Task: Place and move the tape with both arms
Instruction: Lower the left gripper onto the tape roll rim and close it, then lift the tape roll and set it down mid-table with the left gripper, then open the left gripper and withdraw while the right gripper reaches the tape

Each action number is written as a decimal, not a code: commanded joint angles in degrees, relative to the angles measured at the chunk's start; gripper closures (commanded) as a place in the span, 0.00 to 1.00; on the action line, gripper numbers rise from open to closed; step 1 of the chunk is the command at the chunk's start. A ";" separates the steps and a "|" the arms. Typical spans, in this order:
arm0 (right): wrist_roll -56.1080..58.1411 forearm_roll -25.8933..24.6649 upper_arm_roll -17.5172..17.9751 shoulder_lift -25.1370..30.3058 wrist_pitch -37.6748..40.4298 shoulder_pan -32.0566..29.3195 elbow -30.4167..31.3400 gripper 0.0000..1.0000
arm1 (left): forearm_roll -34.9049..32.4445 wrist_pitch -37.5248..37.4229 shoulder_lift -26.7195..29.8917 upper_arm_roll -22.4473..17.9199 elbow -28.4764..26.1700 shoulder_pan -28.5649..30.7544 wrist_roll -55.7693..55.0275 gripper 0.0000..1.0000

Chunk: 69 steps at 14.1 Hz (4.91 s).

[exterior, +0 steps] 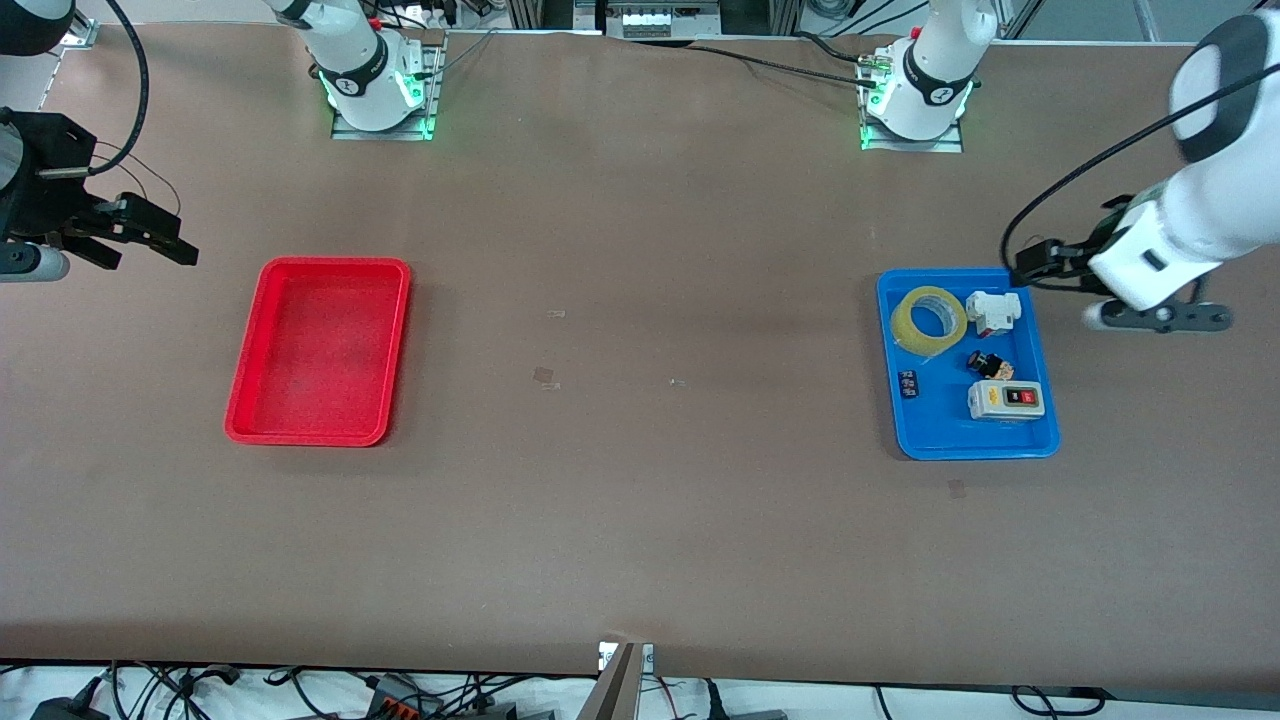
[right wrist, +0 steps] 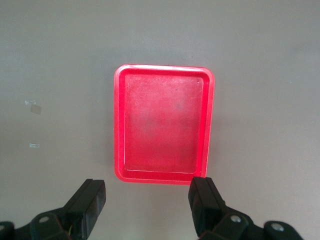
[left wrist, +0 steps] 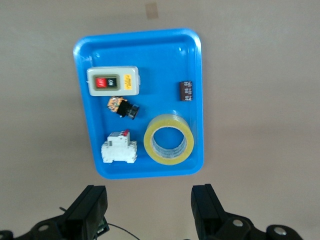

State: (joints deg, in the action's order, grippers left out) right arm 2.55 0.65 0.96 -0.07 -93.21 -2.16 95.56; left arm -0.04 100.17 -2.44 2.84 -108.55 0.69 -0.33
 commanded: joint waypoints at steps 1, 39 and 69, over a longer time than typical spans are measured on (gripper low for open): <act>0.35 -0.39 0.79 0.51 0.84 -0.65 -0.29 0.00 | -1.01 9.57 3.58 0.68 -12.79 0.19 1.21 0.00; 0.79 -0.39 0.88 0.25 1.01 -0.57 -0.37 0.00 | 17.42 2.66 -21.80 1.38 10.35 -14.11 -23.27 1.00; -0.08 5.85 1.67 -12.31 -0.90 8.37 -0.29 0.00 | 4.36 -15.09 -8.31 -2.93 18.74 -9.24 -26.08 0.00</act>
State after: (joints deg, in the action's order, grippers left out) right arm 2.69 4.89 2.42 -7.70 -91.85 2.36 96.51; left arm 7.09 85.97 -15.39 -0.95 -86.13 -11.77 -33.35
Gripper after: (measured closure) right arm 0.000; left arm 0.000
